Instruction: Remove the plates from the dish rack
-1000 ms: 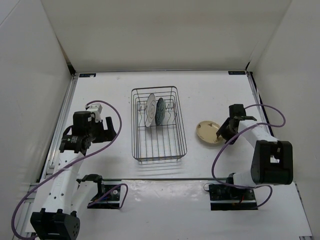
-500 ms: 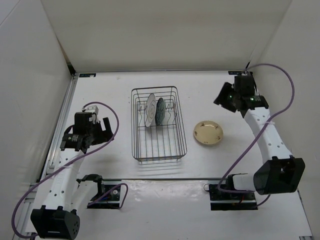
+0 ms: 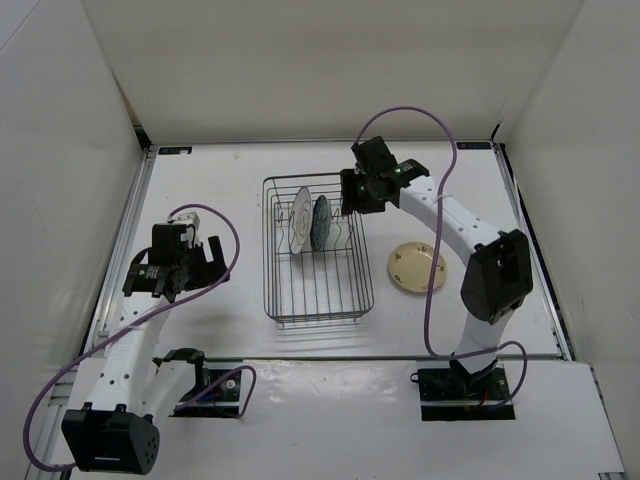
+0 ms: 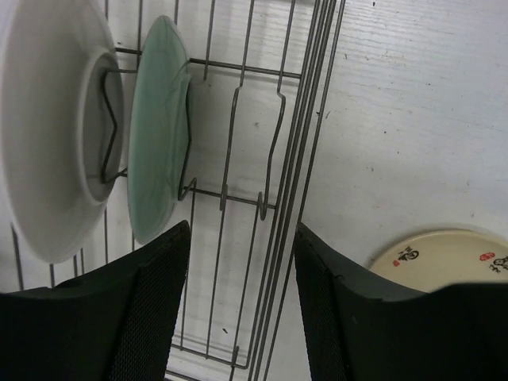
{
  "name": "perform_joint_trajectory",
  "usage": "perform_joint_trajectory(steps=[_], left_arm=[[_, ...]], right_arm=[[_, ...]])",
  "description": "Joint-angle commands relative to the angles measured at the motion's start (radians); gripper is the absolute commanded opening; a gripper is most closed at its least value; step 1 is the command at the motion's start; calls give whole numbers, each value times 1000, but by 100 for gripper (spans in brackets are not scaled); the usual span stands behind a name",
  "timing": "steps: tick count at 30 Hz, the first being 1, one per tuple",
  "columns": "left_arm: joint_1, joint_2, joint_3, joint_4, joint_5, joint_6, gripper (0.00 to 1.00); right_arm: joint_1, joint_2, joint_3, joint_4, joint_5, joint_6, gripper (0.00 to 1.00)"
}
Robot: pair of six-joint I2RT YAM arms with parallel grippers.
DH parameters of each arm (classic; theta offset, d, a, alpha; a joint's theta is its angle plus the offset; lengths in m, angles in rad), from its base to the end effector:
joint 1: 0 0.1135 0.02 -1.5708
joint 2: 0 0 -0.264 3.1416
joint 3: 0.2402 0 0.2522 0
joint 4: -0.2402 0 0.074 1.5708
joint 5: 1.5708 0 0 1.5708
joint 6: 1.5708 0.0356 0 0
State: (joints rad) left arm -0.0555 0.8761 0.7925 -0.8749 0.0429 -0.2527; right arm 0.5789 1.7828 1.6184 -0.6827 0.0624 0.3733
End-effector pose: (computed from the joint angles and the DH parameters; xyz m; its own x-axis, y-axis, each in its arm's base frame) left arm 0.1628 -0.0106 0.2660 -0.8111 -0.2051 -0.5477 -0.1268 0.9759 -0.1777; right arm 0.3357 0.2167 0.3086 -0.7706 -0.0688 -0.6336 -0.2475 0.9485 0.1980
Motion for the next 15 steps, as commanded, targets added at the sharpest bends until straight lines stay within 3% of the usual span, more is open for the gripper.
perform_joint_trajectory(steps=[1,15], left_arm=[[-1,-6,-6,8,29,4,99],[-1,-14,-9,17,51,10,99]], right_arm=[[9,15,110,-43,44,-34,58],[120,164,233,-37,74,-11,58]])
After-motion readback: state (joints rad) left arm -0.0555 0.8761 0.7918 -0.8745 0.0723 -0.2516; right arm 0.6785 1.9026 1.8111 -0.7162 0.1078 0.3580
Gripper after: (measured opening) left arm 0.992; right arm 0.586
